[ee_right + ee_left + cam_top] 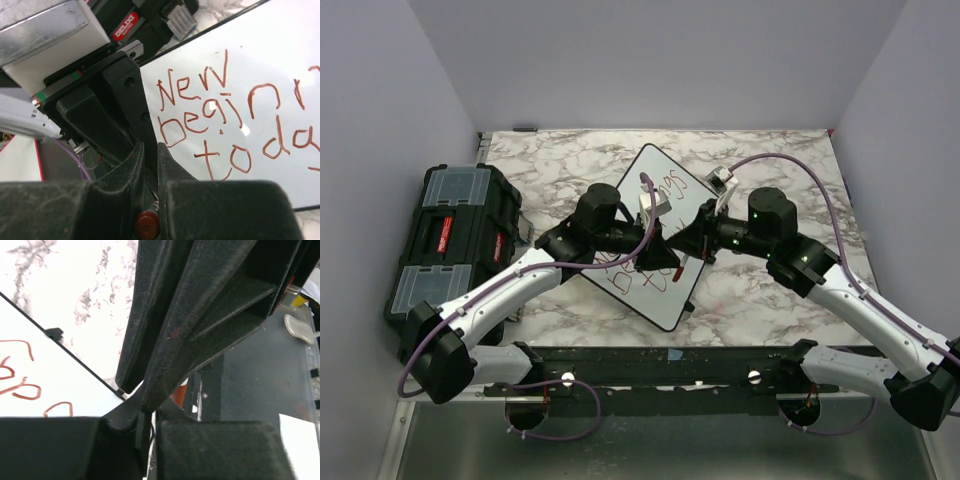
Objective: Write a sentence on the whiteboard
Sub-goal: Place the whiteboard marker at the center of the board.
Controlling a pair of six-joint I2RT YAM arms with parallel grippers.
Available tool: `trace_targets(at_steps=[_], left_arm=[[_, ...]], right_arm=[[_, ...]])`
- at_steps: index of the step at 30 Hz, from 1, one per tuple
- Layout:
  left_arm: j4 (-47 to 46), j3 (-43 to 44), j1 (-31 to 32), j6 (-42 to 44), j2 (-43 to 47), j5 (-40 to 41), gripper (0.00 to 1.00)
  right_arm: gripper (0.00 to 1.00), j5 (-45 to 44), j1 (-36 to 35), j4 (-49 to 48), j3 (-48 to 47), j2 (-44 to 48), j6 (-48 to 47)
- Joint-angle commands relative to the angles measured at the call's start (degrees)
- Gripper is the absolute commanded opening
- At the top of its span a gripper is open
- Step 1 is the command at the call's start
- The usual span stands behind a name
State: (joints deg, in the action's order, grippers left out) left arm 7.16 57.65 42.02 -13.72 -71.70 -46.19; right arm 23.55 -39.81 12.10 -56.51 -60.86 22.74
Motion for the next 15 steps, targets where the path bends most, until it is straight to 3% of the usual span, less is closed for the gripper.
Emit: trace_targets(at_steps=[1,4,15], left_arm=[[-10.0,2.6,1.0,1.2,2.8,0.5,0.15],[-9.4,0.5,1.0,1.6,4.9,3.1,0.29],[0.7,-4.0,0.8,1.8,14.3,15.9,0.54]], right_arm=[[0.01,-22.7,-0.1,17.7,0.1,-3.7,1.0],[0.01,-30.5,-0.1,21.3,-0.2,-4.0,2.7],[0.01,-46.0,1.9,27.1,5.2,-5.8,9.6]])
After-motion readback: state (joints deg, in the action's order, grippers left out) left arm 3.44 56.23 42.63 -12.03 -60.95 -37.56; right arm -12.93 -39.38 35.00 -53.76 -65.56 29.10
